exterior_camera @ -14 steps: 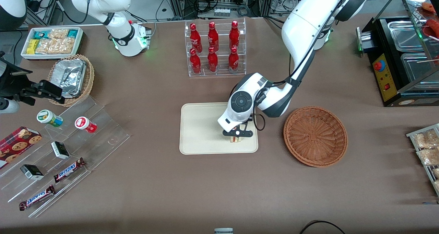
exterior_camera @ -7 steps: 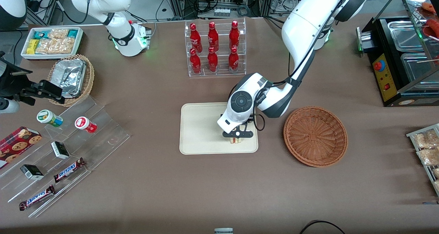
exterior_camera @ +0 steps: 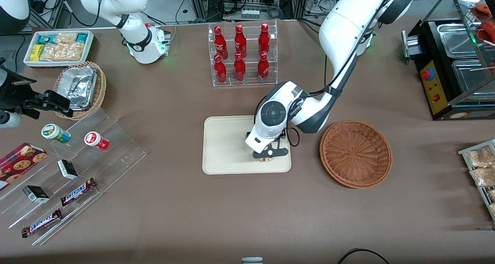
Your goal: Place sandwich from basket to tray
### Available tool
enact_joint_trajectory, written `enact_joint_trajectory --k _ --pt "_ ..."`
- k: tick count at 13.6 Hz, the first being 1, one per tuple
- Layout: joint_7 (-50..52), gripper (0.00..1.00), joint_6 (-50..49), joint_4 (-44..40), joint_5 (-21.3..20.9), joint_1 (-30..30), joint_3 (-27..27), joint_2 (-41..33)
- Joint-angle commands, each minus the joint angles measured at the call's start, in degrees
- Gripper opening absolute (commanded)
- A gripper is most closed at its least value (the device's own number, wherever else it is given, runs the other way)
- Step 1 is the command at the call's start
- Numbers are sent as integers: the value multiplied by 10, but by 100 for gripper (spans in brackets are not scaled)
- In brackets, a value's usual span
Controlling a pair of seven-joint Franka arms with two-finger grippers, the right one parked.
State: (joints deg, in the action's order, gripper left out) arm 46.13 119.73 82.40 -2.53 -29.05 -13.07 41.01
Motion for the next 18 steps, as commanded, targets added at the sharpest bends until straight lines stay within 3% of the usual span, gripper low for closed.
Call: enact_joint_trajectory --k 1,10,18 --pt "7 100 -18 -11 1 4 2 -24" --pt "16 100 -85 -14 7 85 2 -110" --pt "34 100 -114 -21 9 160 1 -138"
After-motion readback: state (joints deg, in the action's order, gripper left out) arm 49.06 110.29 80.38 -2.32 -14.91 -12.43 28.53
